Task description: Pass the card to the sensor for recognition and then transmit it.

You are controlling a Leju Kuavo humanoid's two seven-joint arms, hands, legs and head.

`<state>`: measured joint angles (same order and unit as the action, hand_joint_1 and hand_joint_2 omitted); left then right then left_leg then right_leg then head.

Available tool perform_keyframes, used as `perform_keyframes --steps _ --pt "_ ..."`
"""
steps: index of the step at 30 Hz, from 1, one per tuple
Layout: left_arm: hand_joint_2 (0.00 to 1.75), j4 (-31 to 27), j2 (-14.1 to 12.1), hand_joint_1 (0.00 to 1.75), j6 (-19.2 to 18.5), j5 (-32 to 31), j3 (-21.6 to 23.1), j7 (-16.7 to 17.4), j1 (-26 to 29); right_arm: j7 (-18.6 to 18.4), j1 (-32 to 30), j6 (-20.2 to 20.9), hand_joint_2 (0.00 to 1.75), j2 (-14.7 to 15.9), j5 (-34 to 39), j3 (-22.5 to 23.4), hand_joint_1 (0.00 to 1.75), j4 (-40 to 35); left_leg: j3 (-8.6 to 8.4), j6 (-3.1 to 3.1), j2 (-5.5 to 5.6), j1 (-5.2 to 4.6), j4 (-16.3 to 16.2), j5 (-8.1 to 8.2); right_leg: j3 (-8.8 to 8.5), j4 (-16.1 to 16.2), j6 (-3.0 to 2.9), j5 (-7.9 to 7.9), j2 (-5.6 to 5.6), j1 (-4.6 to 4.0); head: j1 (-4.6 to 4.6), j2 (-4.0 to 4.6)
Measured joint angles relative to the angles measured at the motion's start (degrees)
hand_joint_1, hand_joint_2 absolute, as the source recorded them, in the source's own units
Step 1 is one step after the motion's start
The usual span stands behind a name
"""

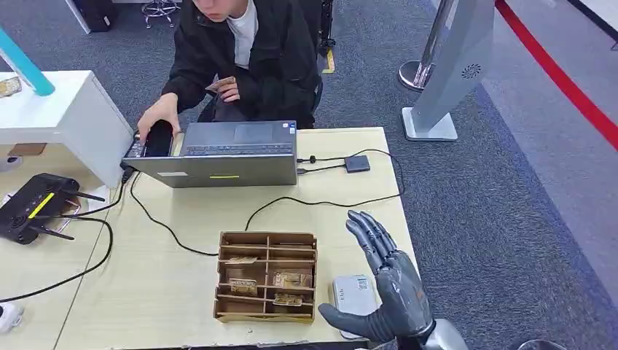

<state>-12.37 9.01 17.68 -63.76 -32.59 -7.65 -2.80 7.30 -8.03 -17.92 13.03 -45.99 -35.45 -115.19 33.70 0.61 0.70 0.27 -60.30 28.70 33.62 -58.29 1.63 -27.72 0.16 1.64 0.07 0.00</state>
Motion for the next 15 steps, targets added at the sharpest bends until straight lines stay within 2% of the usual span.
perform_keyframes --steps 5,15 --pt "0.00 0.00 0.00 0.00 -0.04 -0.02 0.00 0.07 0.00 -0.39 0.06 0.13 1.75 0.00 -0.99 -0.22 0.00 0.55 0.00 0.00 0.00 0.00 0.00 0.00 0.00 0.00 0.00 0.00 0.00 0.00 0.00 0.00" --pt "0.00 0.00 0.04 0.00 -1.42 -0.59 0.00 0.65 -0.21 -2.99 2.31 2.73 1.75 0.57 -9.38 -3.06 0.00 1.90 -0.01 0.00 -0.01 0.00 0.00 0.00 0.00 0.00 0.00 0.00 0.01 0.00 0.00 0.00"
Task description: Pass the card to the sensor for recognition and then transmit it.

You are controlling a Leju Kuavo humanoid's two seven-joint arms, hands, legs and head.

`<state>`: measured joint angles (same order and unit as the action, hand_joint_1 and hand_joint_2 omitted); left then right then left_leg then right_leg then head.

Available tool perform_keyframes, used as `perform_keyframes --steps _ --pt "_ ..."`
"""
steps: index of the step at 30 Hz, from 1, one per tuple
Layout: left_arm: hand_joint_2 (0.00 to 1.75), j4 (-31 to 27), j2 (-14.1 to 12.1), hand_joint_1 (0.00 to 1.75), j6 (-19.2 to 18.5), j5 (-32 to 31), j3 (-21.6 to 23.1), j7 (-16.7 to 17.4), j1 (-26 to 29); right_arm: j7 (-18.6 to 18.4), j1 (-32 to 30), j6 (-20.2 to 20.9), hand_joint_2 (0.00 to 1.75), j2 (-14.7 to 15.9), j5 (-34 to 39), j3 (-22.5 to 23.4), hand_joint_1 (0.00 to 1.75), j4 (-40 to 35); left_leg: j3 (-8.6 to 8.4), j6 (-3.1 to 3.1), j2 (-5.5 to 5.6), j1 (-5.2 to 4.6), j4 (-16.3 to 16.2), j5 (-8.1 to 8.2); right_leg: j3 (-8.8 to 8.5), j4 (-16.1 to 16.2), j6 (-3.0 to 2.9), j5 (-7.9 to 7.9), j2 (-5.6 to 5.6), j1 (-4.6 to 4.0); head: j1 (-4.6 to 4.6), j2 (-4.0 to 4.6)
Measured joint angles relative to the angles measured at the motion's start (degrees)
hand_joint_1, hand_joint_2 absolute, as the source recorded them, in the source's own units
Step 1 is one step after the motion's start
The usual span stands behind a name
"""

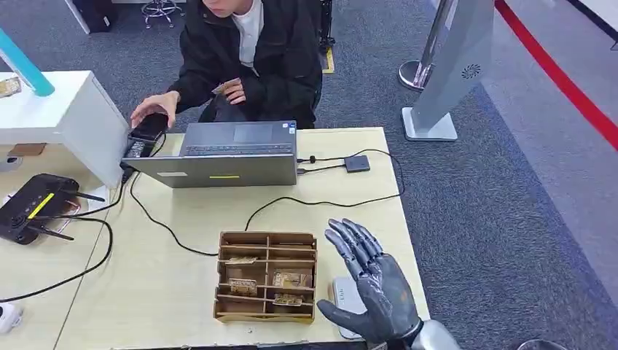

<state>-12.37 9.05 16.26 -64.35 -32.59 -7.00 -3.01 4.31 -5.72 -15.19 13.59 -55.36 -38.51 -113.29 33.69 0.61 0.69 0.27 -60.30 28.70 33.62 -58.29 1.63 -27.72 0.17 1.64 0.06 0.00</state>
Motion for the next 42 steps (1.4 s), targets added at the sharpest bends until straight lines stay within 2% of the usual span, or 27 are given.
perform_keyframes --steps 8,25,42 --pt "0.00 0.00 0.37 0.00 -0.55 -0.44 0.00 1.16 -0.63 1.33 2.73 1.88 1.75 1.55 0.72 -1.75 0.00 1.47 -0.01 0.00 0.00 -0.01 0.00 0.00 -0.02 0.00 0.00 0.01 0.00 0.00 0.00 0.00" --pt "0.00 -0.02 0.52 0.00 -1.29 -0.57 0.00 1.55 -1.24 1.40 5.41 4.81 1.75 1.93 0.07 -4.55 0.00 3.74 -0.02 0.00 0.00 0.00 0.00 0.00 -0.02 0.00 0.00 0.01 0.00 0.00 0.00 0.00" --pt "0.00 -0.02 0.61 0.00 -1.46 -0.81 0.17 1.73 -1.29 -0.59 6.38 8.18 1.75 2.36 0.55 -6.69 0.00 6.78 -0.02 0.00 0.01 0.00 0.00 0.00 -0.01 0.00 0.00 0.01 -0.01 0.00 0.00 0.00"
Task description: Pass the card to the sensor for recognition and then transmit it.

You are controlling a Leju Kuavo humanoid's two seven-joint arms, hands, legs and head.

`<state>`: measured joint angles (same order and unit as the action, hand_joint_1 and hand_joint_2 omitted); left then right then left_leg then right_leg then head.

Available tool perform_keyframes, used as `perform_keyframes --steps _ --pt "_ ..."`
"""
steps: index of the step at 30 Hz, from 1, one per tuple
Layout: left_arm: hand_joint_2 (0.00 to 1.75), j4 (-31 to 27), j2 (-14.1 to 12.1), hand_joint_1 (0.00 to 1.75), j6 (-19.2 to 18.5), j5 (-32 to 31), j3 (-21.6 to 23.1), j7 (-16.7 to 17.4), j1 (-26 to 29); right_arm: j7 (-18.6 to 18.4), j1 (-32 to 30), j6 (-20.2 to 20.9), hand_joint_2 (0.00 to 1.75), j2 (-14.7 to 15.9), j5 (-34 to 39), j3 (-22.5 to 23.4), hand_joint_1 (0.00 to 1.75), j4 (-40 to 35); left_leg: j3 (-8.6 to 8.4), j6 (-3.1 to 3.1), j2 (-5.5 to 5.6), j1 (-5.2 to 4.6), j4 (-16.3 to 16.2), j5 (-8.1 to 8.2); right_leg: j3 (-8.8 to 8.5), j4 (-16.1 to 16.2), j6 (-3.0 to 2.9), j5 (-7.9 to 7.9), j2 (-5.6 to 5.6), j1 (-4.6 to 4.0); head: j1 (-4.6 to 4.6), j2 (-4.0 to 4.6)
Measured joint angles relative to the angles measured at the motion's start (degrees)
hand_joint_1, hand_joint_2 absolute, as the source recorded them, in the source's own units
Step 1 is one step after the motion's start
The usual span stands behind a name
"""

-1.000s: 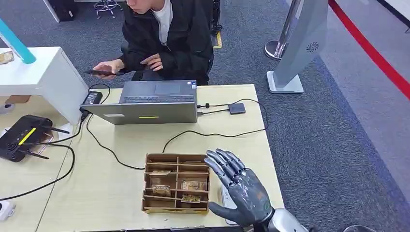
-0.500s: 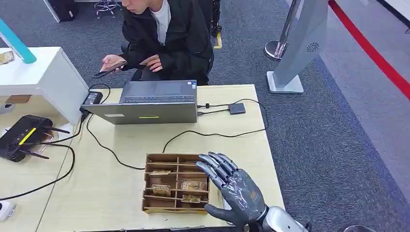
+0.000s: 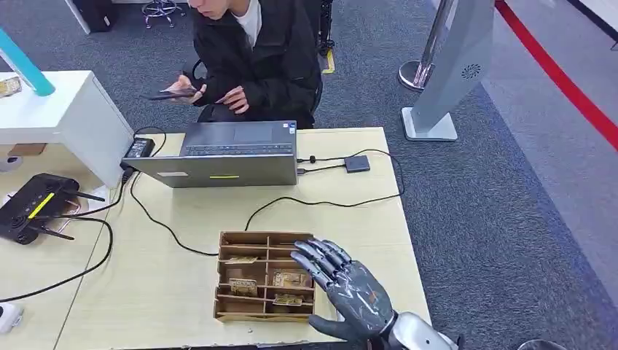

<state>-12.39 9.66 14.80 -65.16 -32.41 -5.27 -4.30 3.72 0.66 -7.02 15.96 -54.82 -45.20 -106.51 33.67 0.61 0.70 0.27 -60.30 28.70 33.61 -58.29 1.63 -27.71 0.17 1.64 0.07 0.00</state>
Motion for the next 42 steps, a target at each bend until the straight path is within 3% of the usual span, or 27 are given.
perform_keyframes --steps 42 --pt "0.00 -0.02 0.96 0.00 -0.72 -0.68 1.55 1.20 -0.34 -2.60 4.17 4.26 1.75 -2.56 -1.20 -4.28 0.00 7.67 0.00 0.00 0.00 0.00 0.00 0.00 0.00 0.00 0.00 0.00 0.00 0.00 -0.02 0.00"
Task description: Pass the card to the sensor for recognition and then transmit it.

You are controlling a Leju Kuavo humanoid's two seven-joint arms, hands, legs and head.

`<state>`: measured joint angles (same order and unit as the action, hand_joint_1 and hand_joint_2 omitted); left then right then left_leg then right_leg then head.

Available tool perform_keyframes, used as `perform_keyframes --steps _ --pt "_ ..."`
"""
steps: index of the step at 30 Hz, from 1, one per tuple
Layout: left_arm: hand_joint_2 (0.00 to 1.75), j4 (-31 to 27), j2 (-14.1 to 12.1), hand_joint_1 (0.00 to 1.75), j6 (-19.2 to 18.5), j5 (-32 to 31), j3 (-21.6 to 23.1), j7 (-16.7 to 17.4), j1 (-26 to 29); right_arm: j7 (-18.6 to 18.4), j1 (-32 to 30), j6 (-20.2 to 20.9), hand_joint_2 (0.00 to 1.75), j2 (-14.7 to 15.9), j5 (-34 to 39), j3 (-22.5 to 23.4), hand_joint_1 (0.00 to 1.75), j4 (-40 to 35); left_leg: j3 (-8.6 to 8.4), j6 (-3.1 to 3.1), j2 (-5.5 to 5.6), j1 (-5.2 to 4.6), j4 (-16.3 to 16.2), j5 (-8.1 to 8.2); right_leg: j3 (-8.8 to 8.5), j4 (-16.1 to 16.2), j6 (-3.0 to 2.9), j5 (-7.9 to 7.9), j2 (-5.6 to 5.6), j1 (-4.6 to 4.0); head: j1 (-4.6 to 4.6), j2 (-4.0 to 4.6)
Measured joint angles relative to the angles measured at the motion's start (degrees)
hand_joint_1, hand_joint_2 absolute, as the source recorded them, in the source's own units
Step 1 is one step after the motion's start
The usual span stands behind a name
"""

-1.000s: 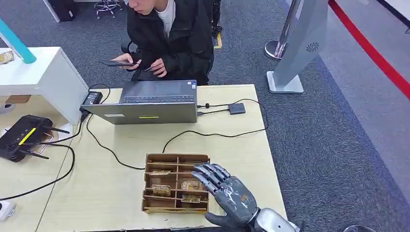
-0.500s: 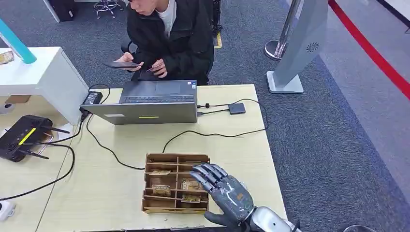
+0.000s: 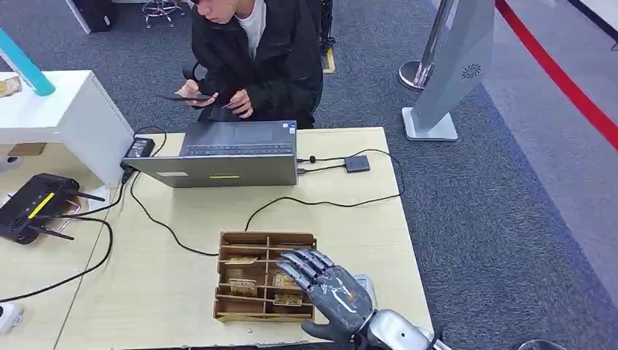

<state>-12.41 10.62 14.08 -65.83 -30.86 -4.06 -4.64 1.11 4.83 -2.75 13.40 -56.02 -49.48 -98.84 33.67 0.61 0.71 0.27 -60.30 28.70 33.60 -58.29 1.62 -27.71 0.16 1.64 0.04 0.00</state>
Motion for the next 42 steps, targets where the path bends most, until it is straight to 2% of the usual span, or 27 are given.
perform_keyframes --steps 24,26,37,38,42 --pt "0.00 0.00 0.09 0.00 0.55 0.55 0.68 -0.15 -0.23 -1.20 0.75 0.66 1.75 -0.90 0.17 -1.40 0.05 4.02 0.00 0.00 0.00 0.00 0.00 0.00 0.00 0.00 0.00 0.00 0.00 0.00 0.00 0.00" --pt "0.00 0.00 0.09 0.00 0.68 0.57 0.83 -0.15 -0.24 -1.36 0.77 0.66 1.75 -0.92 0.17 -1.42 0.14 4.31 0.00 0.00 0.00 0.00 0.00 0.00 0.00 0.00 0.00 0.00 0.00 0.00 0.00 0.00" --pt "0.00 0.00 0.09 0.00 0.85 0.81 0.83 -0.15 -0.25 -1.53 0.78 0.57 1.75 -1.27 0.17 -1.53 0.26 5.03 0.00 0.00 0.00 0.00 0.00 0.00 0.00 0.00 0.00 0.00 0.00 0.00 0.02 0.00" --pt "0.00 0.00 0.09 0.00 0.85 0.83 0.83 -0.15 -0.24 -1.55 0.78 0.57 1.75 -1.27 0.17 -1.55 0.35 5.05 0.00 0.00 0.00 0.00 0.00 0.00 0.00 0.00 0.00 0.00 0.00 0.00 0.02 0.00" --pt "0.00 0.00 0.09 0.00 0.92 0.88 0.85 -0.15 -0.25 -1.55 0.78 0.55 1.75 -1.33 0.17 -1.55 0.49 5.05 0.00 0.00 0.00 0.00 0.00 0.00 0.00 0.00 0.00 0.00 0.00 0.00 0.02 0.00"
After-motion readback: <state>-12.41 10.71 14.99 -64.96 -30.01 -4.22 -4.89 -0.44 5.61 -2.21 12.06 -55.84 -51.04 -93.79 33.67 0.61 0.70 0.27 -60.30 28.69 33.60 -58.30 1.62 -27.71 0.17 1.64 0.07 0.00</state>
